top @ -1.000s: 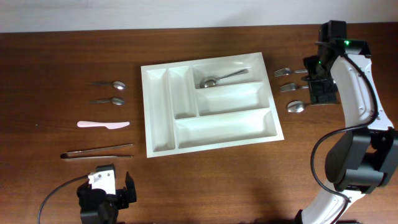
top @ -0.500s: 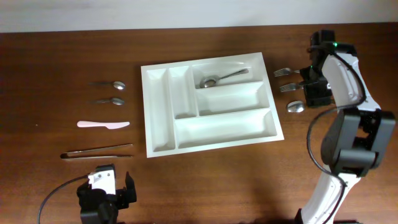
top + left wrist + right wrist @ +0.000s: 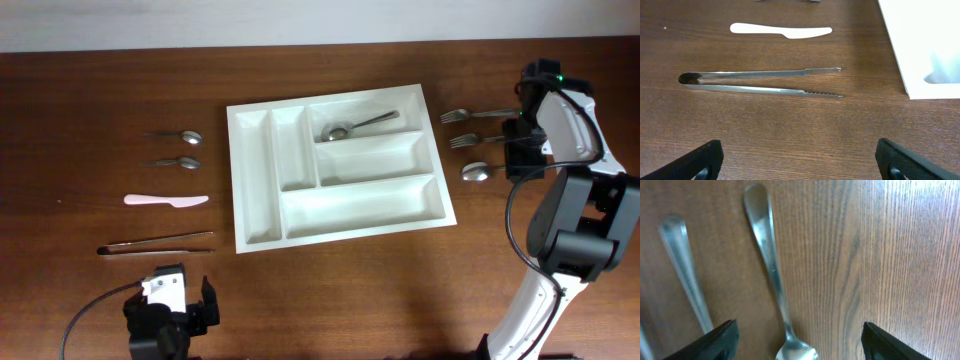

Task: Pack container
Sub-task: 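Lower the right gripper and grasp the second spoon's handle, then carry the second spoon with the right gripper into the top compartment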

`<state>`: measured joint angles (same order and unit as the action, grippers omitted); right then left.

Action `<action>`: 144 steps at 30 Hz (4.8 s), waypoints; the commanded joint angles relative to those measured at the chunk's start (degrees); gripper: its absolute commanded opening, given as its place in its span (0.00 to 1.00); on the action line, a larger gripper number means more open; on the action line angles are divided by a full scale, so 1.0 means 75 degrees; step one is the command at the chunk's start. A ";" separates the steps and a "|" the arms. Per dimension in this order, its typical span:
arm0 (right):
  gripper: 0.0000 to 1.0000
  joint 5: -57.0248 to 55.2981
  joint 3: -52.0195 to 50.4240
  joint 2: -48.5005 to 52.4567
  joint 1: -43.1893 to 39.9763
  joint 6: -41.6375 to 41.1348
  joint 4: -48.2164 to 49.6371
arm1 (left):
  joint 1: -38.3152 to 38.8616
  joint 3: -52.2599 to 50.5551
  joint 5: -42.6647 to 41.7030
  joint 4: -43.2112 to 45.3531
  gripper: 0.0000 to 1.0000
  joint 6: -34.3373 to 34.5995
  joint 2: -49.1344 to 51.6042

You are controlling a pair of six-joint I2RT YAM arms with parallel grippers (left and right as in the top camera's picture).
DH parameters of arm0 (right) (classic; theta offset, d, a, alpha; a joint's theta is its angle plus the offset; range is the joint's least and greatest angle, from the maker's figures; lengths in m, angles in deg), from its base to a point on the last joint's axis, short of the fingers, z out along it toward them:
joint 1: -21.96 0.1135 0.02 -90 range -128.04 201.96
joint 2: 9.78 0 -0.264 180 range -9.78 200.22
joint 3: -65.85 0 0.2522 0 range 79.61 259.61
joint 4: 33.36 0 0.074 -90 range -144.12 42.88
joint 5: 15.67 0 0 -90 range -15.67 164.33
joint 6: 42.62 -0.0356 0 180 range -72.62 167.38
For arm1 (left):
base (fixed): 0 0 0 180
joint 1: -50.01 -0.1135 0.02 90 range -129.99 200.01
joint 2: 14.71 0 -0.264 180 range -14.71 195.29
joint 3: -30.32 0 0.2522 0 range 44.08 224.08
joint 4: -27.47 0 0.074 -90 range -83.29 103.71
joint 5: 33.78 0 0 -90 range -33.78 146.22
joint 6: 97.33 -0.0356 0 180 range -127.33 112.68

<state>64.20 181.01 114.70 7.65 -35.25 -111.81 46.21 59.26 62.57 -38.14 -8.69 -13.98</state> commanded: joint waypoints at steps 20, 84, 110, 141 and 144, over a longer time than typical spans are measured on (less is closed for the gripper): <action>0.15 0.0300 -0.0236 0.0697 -0.0087 -0.0044 -0.0067 | -0.0038 -0.0026 -0.0055 -0.0003 0.99 -0.0143 -0.0052; 0.04 0.2719 0.0641 -0.0475 -0.0079 0.5126 0.1440 | -0.0038 -0.0026 -0.0055 -0.0003 0.99 -0.0143 -0.0052; 0.04 -0.0402 0.0874 -0.0807 0.3984 0.2005 0.3488 | -0.0038 -0.0026 -0.0055 -0.0003 0.99 -0.0143 -0.0052; 0.04 -0.0586 0.0866 -0.0023 0.4657 0.0673 0.4141 | -0.0038 -0.0026 -0.0055 -0.0003 0.99 -0.0143 -0.0052; 0.04 -0.0303 0.0866 0.0198 0.4657 0.0026 0.3987 | -0.0038 -0.0026 -0.0055 -0.0003 0.99 -0.0143 -0.0052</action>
<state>58.71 186.35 113.81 42.25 -29.07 -80.99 46.21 59.26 62.57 -38.12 -8.69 -13.98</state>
